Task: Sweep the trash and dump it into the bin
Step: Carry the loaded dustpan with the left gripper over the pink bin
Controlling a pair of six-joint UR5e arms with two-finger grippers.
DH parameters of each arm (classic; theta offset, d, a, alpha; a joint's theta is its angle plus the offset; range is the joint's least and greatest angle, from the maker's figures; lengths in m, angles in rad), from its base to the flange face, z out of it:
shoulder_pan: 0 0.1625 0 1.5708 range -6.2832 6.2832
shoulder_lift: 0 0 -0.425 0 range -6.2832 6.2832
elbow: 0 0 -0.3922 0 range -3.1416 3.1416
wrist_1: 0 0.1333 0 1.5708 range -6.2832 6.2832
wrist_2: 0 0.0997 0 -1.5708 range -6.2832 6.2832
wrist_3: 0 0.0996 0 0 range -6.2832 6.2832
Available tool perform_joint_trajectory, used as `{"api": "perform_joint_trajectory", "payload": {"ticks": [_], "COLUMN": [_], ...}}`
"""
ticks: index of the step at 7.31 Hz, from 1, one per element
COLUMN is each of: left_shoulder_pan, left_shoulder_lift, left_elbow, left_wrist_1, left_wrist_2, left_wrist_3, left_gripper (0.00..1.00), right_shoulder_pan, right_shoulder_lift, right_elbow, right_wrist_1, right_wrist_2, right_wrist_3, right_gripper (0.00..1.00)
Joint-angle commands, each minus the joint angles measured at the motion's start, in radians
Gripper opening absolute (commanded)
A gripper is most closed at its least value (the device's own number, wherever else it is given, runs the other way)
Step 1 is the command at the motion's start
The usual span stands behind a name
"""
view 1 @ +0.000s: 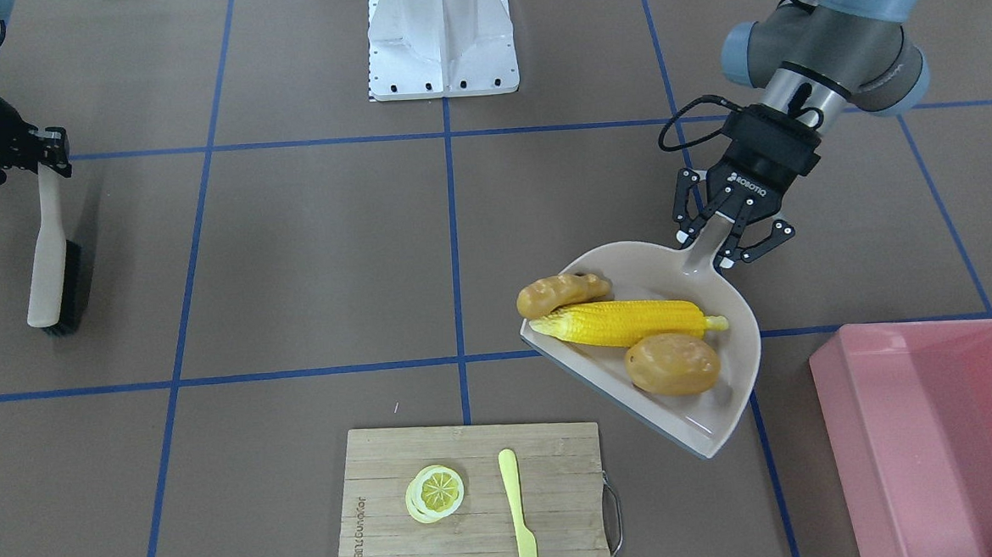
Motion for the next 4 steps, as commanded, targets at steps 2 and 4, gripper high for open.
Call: {"api": "perform_joint_trajectory", "payload": {"ticks": [2,4], "left_shoulder_pan": [-0.048,-0.089], "left_shoulder_lift": [0.005,0.039], "left_elbow": [0.0,0.0], "left_wrist_1": [-0.004,-0.004], "left_wrist_2": [0.142,0.146], "left_wrist_3": [-0.228,-0.338], "left_gripper": [0.0,0.0], "right_shoulder_pan": [-0.022,-0.029], "right_shoulder_lift": [-0.005,-0.005], "right_elbow": [0.0,0.0], "right_wrist_1": [0.0,0.0], "right_wrist_2": [-0.016,-0.018], "right_wrist_3": [-0.003,-0.003], "right_gripper": [0.0,0.12]}}
